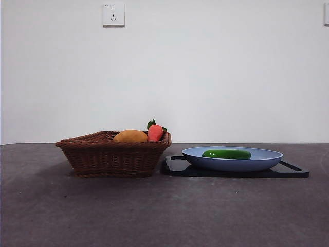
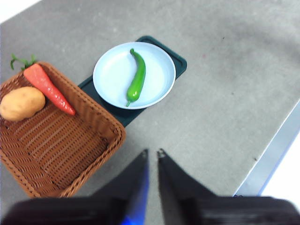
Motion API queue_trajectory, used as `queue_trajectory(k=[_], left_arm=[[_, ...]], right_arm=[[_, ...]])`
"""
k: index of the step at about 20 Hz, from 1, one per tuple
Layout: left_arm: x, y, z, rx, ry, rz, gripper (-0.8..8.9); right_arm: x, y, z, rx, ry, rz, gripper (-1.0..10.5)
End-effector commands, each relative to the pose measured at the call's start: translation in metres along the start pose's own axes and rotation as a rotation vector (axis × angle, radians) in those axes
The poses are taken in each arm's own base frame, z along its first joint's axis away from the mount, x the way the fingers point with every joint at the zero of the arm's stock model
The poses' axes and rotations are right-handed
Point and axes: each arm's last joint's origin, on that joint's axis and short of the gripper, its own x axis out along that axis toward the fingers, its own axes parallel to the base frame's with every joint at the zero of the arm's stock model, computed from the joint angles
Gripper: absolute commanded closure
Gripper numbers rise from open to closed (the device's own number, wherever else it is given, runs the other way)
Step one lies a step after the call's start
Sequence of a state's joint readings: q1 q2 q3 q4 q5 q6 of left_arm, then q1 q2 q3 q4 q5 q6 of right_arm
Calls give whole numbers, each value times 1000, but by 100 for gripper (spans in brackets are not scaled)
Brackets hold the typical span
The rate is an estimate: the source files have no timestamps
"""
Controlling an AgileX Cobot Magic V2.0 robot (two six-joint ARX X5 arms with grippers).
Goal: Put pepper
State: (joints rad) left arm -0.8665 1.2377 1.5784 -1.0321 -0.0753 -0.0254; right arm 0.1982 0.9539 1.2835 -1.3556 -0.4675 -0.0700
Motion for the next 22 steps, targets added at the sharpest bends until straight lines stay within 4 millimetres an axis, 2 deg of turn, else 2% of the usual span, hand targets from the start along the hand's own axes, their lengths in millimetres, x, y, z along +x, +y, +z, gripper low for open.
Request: queue_trajectory(k=[1,14,17,19,22], left_arm=[[-1,-2,5,4,-20,-8,806],[-1,-2,7,2,-39,-8,806],[-4,6,11,24,-94,101,806],[-15,20,21,17,-230,163,806],[-51,47,26,-11,-448,250,806]], right_arm=[[-2,1,2,-5,7,2,943],[-2,1,2,4,7,1,943],[-2,1,2,4,7,1,943],[-2,1,2,4,7,1,943],[-2,1,2,4,7,1,943]])
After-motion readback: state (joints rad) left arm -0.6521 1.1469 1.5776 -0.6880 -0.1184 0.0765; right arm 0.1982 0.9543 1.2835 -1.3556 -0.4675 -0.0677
